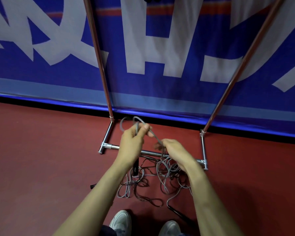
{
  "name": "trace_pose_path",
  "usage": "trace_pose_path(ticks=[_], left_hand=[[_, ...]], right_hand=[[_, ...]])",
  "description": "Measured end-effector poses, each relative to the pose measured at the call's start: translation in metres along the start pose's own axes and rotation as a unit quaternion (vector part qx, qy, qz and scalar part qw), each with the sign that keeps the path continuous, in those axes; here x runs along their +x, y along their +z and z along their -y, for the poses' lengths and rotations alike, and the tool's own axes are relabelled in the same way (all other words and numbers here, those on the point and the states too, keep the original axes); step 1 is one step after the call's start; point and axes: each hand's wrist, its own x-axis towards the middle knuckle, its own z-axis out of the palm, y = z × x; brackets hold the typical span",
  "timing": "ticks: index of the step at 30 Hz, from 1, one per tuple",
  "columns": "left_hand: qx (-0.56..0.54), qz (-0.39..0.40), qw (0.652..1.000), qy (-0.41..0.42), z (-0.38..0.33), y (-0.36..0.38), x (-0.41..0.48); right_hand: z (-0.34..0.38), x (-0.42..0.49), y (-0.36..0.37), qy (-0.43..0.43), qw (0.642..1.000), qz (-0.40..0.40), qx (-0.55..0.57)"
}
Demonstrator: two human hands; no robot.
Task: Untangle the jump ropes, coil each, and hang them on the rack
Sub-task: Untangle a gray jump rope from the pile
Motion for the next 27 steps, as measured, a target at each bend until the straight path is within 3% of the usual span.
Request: trace_pose_path(ticks=[3, 6, 10, 13, 17, 22, 24, 27], left_hand=[[-0.084, -0.092, 0.992, -0.014, -0.002, -0.019, 0.010], [-0.088, -0.098, 0.990, -0.040, 0.007, -0.027, 0.015], [-0.053, 0.057, 0.989, -0.125, 0.028, -0.024, 0.015], [-0.083, 0.160, 0.973, -0.145, 0.032, -0.014, 0.013], [0.000, 0.233, 0.963, -0.137, 0.049, 0.000, 0.020], [0.117, 0.131, 0.984, 0.029, 0.040, 0.002, 0.013], [0.113, 0.073, 0.991, 0.024, 0.038, 0.000, 0.018], [0.051, 0.043, 0.998, -0.006, 0.028, -0.001, 0.027]], right_hand=[[-0.001, 0.000, -0.001, -0.004, 1.000, 0.013, 0.003], [0.007, -0.001, 0.001, -0.065, 0.992, -0.034, 0.107], [0.042, -0.011, -0.002, -0.131, 0.928, -0.103, 0.333], [0.060, -0.021, 0.000, -0.144, 0.916, -0.085, 0.365], [0.073, -0.027, 0.003, -0.142, 0.911, -0.113, 0.369], [0.067, -0.018, -0.003, -0.142, 0.893, -0.094, 0.416], [0.059, -0.011, -0.006, -0.132, 0.898, -0.105, 0.407], [0.039, 0.005, -0.005, -0.084, 0.948, -0.127, 0.280]])
